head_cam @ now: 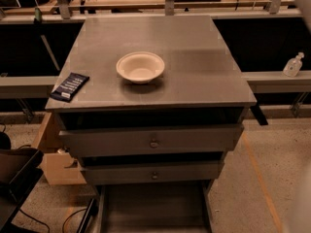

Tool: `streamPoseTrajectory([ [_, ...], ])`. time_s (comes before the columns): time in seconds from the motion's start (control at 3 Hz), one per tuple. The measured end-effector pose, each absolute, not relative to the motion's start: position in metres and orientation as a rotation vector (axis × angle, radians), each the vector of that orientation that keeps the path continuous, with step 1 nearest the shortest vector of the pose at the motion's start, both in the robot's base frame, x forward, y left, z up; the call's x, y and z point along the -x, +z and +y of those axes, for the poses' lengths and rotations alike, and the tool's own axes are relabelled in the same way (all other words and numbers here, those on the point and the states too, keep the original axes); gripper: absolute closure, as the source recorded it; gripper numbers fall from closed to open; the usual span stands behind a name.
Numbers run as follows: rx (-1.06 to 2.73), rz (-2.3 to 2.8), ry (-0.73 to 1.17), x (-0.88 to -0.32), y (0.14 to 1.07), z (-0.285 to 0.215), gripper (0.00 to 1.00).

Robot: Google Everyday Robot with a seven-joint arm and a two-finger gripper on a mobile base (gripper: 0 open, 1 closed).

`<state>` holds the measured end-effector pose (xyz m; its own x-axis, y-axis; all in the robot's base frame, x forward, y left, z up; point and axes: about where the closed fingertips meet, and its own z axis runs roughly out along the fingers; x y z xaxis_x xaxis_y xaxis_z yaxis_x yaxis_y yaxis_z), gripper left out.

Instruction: Place green rice chip bag into bottom drawer

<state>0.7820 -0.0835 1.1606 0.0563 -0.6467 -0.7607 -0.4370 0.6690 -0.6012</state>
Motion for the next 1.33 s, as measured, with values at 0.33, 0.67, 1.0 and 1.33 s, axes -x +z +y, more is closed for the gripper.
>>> streamPoseTrajectory([
  [0.33,0.873,1.487,-0.168,-0.704,1.2,-0.088,1.0],
  [0.67,0.976,1.41,-0.096,-0.627,1.177,-0.048,1.0],
  [1.0,0.995,1.437,-0.098,-0.622,1.157,-0.056,1.0],
  [1.33,0.992,1.432,-0.1,-0.622,1.161,-0.055,1.0],
])
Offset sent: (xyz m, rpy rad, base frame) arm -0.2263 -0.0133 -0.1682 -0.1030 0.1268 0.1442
